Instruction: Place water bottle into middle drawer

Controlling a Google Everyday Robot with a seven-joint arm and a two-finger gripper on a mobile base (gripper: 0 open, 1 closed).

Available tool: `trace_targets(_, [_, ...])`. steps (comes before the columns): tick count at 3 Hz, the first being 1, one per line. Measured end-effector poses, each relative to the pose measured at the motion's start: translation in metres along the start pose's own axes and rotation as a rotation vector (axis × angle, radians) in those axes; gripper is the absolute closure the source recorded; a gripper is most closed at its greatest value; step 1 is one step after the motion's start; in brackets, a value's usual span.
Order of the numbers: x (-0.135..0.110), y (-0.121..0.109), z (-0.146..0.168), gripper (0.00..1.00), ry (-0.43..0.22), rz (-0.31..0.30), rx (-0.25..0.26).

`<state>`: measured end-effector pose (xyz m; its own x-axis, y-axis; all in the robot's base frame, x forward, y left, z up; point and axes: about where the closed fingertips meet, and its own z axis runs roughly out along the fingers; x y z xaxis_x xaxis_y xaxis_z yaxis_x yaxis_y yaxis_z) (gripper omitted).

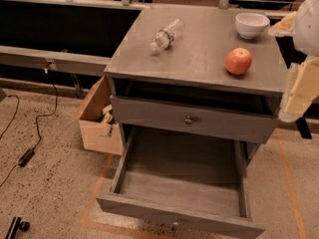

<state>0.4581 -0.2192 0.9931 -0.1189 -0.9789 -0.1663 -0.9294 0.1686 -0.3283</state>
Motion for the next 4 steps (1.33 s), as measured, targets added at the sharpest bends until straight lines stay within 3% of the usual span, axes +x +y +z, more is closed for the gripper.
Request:
trace_targets(1, [-0.014,-0.062,-0.01,0.0,0.055,-0.235,0.079])
trace_targets(2, [-0.03,-0.12,-0.001,0.0,0.139,-0.436,0.07])
trace_targets(3, [-0.058,-0.143,-0.017,0.0,0.118,-0.542,0.136])
trace_targets(4, [-0.059,-0.147,-0.005,0.0,0.102,-0.555,0.145])
